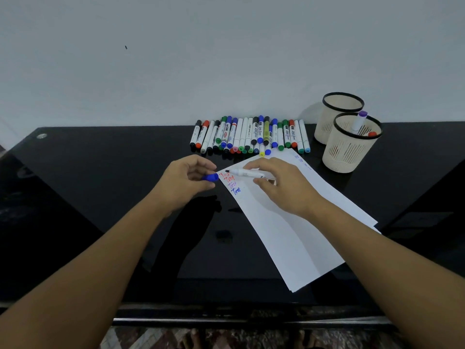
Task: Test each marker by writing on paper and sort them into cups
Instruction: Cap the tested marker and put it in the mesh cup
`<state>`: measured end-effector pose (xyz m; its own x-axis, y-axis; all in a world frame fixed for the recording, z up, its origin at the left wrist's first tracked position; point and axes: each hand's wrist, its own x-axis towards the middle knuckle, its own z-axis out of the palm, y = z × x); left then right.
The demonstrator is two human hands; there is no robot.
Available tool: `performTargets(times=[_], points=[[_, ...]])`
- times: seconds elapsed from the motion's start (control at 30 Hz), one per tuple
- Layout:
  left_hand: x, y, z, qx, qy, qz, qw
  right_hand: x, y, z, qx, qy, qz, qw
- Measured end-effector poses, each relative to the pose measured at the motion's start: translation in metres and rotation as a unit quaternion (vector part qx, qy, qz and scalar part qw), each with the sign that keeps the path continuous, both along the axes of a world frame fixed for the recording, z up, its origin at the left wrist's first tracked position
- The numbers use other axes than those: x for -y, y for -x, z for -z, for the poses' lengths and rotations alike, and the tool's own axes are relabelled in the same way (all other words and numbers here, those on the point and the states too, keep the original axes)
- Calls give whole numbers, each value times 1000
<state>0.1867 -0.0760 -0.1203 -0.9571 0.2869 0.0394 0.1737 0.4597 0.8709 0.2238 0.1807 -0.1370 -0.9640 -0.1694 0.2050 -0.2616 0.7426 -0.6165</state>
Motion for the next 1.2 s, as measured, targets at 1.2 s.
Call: performTargets(times=[1.2], points=[[-40, -10, -52, 23, 1, 109, 994, -13, -1, -16, -112, -94, -70, 987]])
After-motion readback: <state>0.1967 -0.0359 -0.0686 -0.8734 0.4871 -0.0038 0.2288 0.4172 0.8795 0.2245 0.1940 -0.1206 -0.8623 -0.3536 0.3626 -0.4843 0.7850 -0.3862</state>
